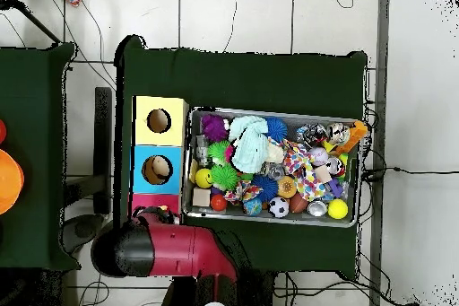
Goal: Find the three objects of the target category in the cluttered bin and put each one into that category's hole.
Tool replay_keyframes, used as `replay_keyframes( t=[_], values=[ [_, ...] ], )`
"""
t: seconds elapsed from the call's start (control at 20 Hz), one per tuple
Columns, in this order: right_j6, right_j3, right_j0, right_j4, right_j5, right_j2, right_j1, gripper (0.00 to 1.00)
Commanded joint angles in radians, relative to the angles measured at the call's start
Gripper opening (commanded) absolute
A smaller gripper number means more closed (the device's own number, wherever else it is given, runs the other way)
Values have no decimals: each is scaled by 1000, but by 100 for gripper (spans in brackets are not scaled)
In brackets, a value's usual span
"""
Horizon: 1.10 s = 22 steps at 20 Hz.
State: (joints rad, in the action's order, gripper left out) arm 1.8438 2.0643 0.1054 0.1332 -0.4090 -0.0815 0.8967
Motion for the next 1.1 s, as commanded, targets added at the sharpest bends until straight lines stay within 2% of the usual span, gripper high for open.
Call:
replay_keyframes(
  t=[0.05,0.3,0.5,0.8,1.1],
  values=[
    [110,-10,-23,-17,-11,43,4,0],
    [113,3,-14,-27,7,34,4,0],
    [146,42,-13,0,-4,32,-1,0],
    [154,145,-44,11,97,71,-9,0],
    [165,201,-49,6,170,91,-17,0]
  ],
)
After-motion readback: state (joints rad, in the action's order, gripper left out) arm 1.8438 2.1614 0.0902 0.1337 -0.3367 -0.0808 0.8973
